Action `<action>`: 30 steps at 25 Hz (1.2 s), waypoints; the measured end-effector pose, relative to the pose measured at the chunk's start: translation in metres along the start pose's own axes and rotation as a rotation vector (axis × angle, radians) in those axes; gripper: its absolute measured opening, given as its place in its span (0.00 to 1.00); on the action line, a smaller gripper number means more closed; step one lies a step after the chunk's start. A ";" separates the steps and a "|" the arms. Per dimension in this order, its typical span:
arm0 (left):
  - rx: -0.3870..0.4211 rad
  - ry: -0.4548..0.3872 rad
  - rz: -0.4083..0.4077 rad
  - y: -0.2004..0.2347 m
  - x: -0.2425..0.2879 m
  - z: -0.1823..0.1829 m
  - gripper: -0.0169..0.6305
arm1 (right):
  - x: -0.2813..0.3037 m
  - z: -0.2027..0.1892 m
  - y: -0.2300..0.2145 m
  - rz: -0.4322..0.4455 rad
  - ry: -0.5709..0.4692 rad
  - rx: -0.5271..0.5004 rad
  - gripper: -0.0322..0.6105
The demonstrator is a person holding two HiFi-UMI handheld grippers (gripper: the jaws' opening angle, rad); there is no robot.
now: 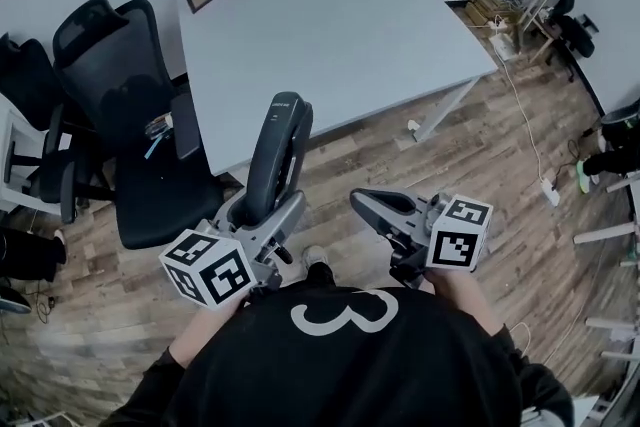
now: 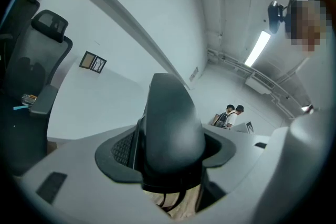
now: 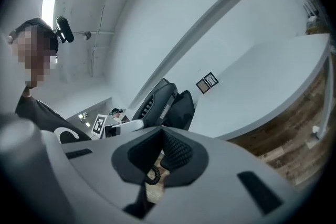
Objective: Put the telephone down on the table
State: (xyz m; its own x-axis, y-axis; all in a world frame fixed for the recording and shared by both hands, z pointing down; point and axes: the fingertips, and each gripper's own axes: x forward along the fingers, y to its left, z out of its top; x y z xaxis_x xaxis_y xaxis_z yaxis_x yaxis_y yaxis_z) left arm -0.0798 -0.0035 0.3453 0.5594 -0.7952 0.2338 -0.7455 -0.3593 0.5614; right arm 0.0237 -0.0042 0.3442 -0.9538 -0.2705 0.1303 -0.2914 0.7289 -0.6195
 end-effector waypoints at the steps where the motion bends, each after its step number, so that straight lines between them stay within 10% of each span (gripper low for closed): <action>1: -0.007 -0.005 0.010 0.013 0.007 0.010 0.48 | 0.012 0.008 -0.009 0.000 0.015 0.003 0.06; 17: -0.036 -0.042 0.077 0.098 0.047 0.075 0.48 | 0.097 0.063 -0.065 0.039 0.105 0.020 0.06; 30: -0.070 -0.135 0.273 0.145 0.025 0.103 0.48 | 0.175 0.086 -0.066 0.233 0.237 -0.009 0.06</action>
State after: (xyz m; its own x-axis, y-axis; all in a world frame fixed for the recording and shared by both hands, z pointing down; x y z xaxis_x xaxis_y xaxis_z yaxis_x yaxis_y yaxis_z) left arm -0.2115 -0.1257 0.3510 0.2856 -0.9169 0.2789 -0.8319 -0.0927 0.5471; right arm -0.1179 -0.1542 0.3416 -0.9850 0.0573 0.1630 -0.0628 0.7601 -0.6467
